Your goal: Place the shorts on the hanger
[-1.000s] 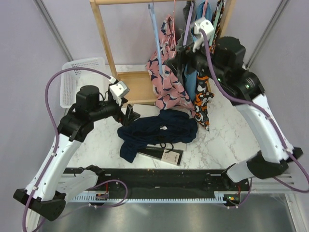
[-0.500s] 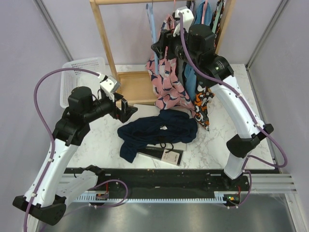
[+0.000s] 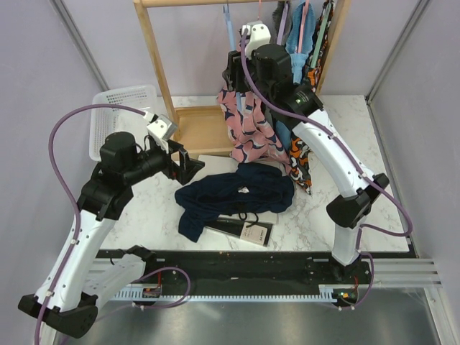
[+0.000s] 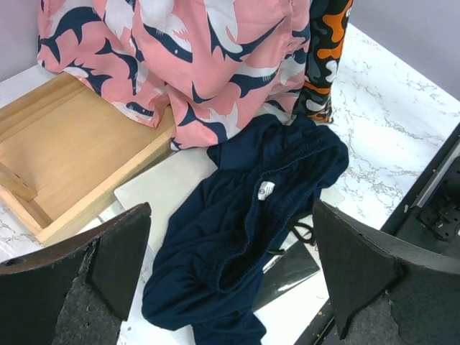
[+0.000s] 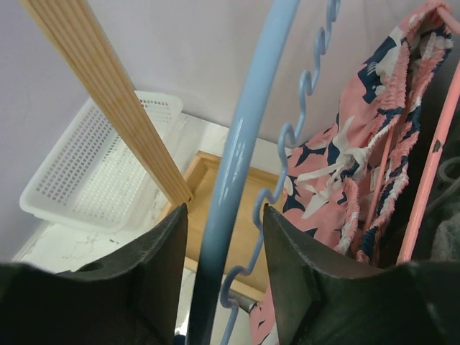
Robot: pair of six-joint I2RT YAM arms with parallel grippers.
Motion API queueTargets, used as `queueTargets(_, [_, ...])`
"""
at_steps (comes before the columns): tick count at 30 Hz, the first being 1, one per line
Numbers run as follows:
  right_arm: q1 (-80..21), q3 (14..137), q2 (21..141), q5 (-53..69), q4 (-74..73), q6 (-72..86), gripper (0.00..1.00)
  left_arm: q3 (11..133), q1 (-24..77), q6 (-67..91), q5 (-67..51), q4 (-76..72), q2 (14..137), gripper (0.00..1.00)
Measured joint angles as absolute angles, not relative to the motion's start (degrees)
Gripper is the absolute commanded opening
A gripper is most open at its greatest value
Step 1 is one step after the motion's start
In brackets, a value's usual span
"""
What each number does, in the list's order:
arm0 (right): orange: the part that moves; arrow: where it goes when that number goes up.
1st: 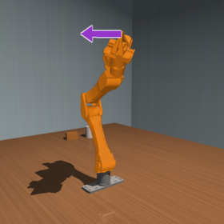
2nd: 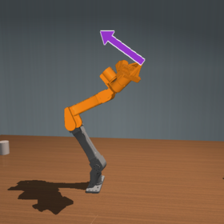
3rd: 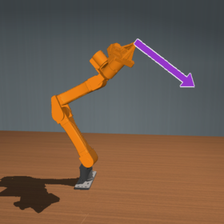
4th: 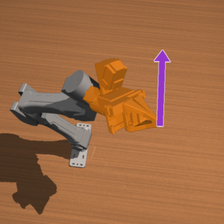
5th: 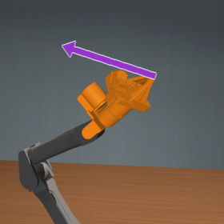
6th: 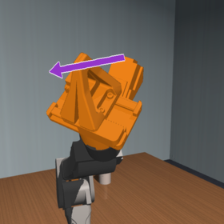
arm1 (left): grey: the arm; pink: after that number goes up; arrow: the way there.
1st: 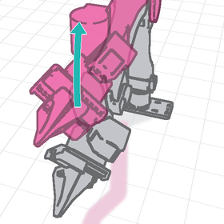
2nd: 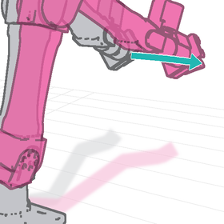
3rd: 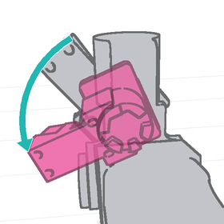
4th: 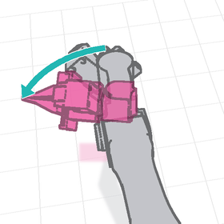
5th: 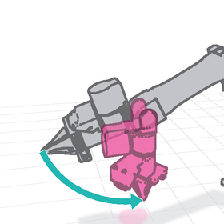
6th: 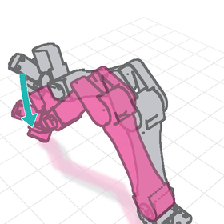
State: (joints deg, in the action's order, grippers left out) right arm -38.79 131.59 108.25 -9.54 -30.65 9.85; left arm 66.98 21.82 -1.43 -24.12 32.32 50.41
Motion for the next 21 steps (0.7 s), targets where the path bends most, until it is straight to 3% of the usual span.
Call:
queueTargets(2, [-38.79,131.57,108.68,-10.46,-30.68,9.91,0.31,66.89,21.82,-0.99,-24.12,32.08,50.11,1.0])
queueTargets(8, [-38.79,131.44,109.03,-11.57,-30.46,11.25,0.0,66.54,21.82,0.03,-24.34,31.07,49.91,0.99])
queueTargets(17, [-38.79,131.46,109.43,-11.99,-29.15,12.25,0.0,65.58,21.82,1.17,-24.34,30.7,49.82,0.99])
queueTargets(21, [-38.72,124.75,106.13,-9.08,-23.53,12.78,0.0,65.39,21.82,1.56,-24.36,30.3,49.87,0.99])
